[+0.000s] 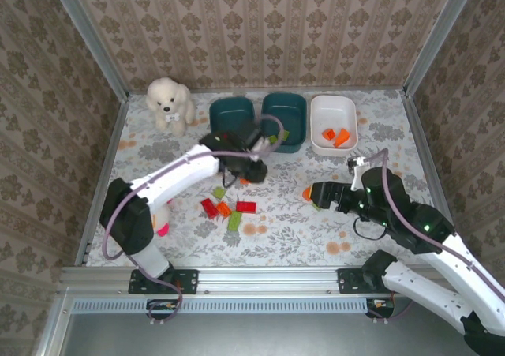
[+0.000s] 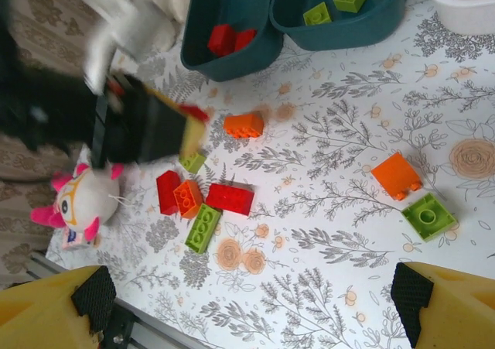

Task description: Sort the legos into containers by color

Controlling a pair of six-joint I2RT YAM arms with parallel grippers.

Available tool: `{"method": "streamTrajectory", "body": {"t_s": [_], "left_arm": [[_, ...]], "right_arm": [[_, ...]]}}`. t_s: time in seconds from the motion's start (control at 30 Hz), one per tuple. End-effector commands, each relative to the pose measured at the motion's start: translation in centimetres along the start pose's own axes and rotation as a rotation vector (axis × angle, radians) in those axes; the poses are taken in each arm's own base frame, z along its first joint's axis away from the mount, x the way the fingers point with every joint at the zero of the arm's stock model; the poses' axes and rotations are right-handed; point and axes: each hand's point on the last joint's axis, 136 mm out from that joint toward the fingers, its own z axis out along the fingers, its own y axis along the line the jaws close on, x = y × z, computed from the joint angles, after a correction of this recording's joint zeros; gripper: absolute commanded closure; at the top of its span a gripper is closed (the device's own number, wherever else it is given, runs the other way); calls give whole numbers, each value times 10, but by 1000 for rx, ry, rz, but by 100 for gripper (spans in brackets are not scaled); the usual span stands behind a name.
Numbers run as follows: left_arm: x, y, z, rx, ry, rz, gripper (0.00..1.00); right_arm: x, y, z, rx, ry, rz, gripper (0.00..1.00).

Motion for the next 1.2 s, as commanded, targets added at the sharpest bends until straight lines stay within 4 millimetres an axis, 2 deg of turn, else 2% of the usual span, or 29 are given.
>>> {"method": "streamTrajectory", "body": {"t_s": [0.0, 0.13, 0.2, 0.23, 0.43, 0.6, 0.73, 0.87, 1.0, 1.1, 1.17], "left_arm": [[-34, 32, -2, 41, -68, -198, 75], [-83, 77, 10, 89, -167, -361, 75], [-104, 91, 21, 112, -187, -396, 75], [-116, 105, 22, 109, -203, -416, 75], [-153, 142, 68, 86, -168, -453, 76], [-154, 159, 100, 51, -115, -499, 77], [-143, 156, 120, 68, -59, -519, 75], [-133, 153, 134, 83, -17, -527, 68], [-133, 149, 133, 102, -10, -523, 56], [-138, 145, 125, 117, -24, -514, 44], [-144, 143, 115, 122, -45, -508, 39]], "right_arm": [[-12, 14, 8, -29, -7, -39, 5], [-18, 21, 19, -32, 5, -57, 5], [-20, 23, 24, -30, 12, -66, 5], [-21, 25, 26, -31, 15, -71, 5], [-25, 24, 30, -21, 15, -66, 5], [-25, 18, 27, -3, 4, -50, 5], [-24, 13, 26, 11, -7, -36, 5], [-26, 13, 26, 13, -15, -30, 4], [-26, 12, 29, 17, -9, -31, 4], [-25, 11, 32, 28, 5, -31, 3], [-24, 9, 35, 42, 22, -37, 3]]}}
